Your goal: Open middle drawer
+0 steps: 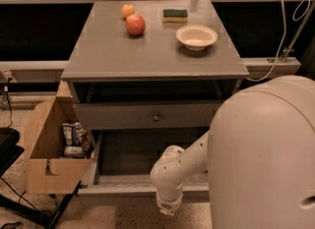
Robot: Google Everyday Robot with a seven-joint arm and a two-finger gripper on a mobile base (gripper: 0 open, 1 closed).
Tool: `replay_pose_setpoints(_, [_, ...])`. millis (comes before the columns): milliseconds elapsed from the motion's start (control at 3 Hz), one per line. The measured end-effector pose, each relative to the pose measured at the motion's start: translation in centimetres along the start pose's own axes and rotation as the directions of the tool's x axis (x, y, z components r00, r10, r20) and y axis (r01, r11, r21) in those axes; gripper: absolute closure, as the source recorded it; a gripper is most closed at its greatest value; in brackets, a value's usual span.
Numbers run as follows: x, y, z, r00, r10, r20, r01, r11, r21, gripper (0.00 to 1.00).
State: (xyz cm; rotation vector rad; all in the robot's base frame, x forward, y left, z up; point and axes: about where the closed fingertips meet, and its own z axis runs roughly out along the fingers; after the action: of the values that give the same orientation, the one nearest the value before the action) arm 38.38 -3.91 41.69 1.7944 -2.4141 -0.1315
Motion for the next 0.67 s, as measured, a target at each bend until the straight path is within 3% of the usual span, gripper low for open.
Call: replay_pose_setpoints(667, [0.0, 0.0, -0.01, 1.0, 0.0, 0.0, 0.0, 1.0, 0.0, 1.0])
